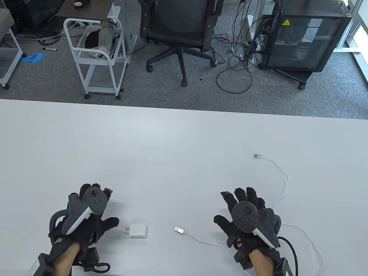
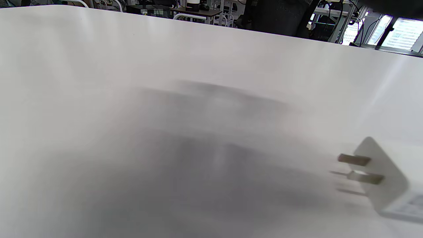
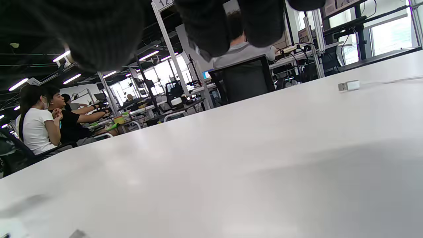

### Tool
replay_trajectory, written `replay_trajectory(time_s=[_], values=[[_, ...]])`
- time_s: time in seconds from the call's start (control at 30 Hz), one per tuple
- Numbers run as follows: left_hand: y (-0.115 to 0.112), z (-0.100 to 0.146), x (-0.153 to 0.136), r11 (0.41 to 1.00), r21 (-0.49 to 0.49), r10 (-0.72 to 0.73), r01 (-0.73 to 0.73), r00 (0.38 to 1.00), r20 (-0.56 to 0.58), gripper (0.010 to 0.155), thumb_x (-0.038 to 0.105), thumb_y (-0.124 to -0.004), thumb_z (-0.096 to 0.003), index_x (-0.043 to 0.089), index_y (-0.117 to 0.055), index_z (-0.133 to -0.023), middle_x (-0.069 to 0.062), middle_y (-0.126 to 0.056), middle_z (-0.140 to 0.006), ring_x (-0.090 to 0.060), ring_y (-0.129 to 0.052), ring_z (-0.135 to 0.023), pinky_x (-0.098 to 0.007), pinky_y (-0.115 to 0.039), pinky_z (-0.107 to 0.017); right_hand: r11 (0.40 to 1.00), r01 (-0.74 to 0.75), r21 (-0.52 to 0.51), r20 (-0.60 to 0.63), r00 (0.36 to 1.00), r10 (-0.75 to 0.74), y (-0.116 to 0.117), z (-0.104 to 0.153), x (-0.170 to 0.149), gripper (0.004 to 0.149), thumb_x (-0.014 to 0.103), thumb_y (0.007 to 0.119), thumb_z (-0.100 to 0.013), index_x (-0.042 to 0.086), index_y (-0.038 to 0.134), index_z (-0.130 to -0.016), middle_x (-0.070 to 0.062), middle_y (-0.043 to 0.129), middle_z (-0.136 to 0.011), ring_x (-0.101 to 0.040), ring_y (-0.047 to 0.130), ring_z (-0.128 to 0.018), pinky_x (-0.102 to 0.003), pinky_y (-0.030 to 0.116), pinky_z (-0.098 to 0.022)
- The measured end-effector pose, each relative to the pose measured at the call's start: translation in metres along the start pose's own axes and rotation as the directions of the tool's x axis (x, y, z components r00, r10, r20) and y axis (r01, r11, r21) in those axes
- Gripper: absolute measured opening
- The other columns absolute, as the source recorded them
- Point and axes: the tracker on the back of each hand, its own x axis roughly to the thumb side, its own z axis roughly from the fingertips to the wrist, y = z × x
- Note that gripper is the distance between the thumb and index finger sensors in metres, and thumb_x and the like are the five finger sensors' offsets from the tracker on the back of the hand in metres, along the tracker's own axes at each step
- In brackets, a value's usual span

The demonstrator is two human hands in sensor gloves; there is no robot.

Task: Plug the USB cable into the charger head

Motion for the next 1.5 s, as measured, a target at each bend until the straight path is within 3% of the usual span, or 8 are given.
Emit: replay_trajectory(time_s=[0.5,0.77,1.03,1.2,1.33,1.5], values=[[-0.003,0.0,0.004,1.0,-0.011,-0.011,0.011,1.0,0.02,0.099,0.069,-0.068,-0.0068,0.052,-0.03,-0.096,0.021,-0.021,-0.118,-0.01,-0.016,-0.119,-0.041,-0.02,-0.093,1.0,0.017,0.011,0.007,1.0,-0.017,0.0,0.002,0.002,0.084,0.061,0.072,-0.03,0.018,0.059,-0.101,-0.025,0.057,-0.111,-0.054,0.04,-0.1,-0.069,0.037,-0.067],[-0.008,0.004,0.013,1.0,-0.021,-0.013,0.015,0.996,0.092,0.101,0.071,-0.066,-0.005,0.05,-0.03,-0.097,0.019,-0.022,-0.118,-0.012,-0.019,-0.119,-0.043,-0.02,-0.092,0.999,0.022,0.027,0.009,1.0,-0.022,0.001,0.001,0.004,0.084,0.061,0.072,-0.03,0.018,0.059,-0.101,-0.026,0.057,-0.111,-0.054,0.041,-0.1,-0.069,0.037,-0.067],[-0.018,0.017,0.043,0.997,0.023,-0.078,0.074,0.966,0.247,0.102,0.074,-0.064,-0.0054,0.046,-0.032,-0.098,0.015,-0.027,-0.118,-0.016,-0.024,-0.118,-0.045,-0.025,-0.09,0.999,0.023,0.039,0.011,1.0,-0.023,0.003,0.001,0.005,0.084,0.061,0.072,-0.03,0.017,0.059,-0.101,-0.026,0.057,-0.111,-0.054,0.041,-0.1,-0.069,0.037,-0.067],[-0.036,0.026,0.074,0.992,0.049,-0.125,0.115,0.915,0.382,0.101,0.073,-0.065,-0.0067,0.043,-0.034,-0.098,0.015,-0.03,-0.117,-0.016,-0.028,-0.117,-0.044,-0.029,-0.089,0.998,0.023,0.051,0.015,1.0,-0.024,0.004,0.001,0.006,0.084,0.061,0.072,-0.03,0.017,0.059,-0.101,-0.026,0.057,-0.111,-0.054,0.041,-0.1,-0.069,0.037,-0.067],[-0.044,0.031,0.092,0.982,0.061,-0.19,0.181,0.888,0.418,0.103,0.074,-0.066,-0.0058,0.043,-0.033,-0.098,0.014,-0.029,-0.117,-0.017,-0.028,-0.116,-0.044,-0.031,-0.089,0.998,0.02,0.067,0.02,1.0,-0.022,0.007,0.001,0.008,0.084,0.06,0.072,-0.03,0.017,0.06,-0.101,-0.026,0.058,-0.111,-0.054,0.042,-0.1,-0.069,0.038,-0.067],[-0.048,0.026,0.091,0.978,0.046,-0.205,0.204,0.895,0.396,0.106,0.073,-0.07,-0.0052,0.039,-0.033,-0.099,0.014,-0.03,-0.117,-0.017,-0.031,-0.116,-0.042,-0.032,-0.089,0.996,0.019,0.082,0.023,1.0,-0.021,0.009,0.0,0.01,0.084,0.06,0.072,-0.03,0.017,0.06,-0.101,-0.026,0.059,-0.11,-0.054,0.043,-0.1,-0.068,0.039,-0.067]])
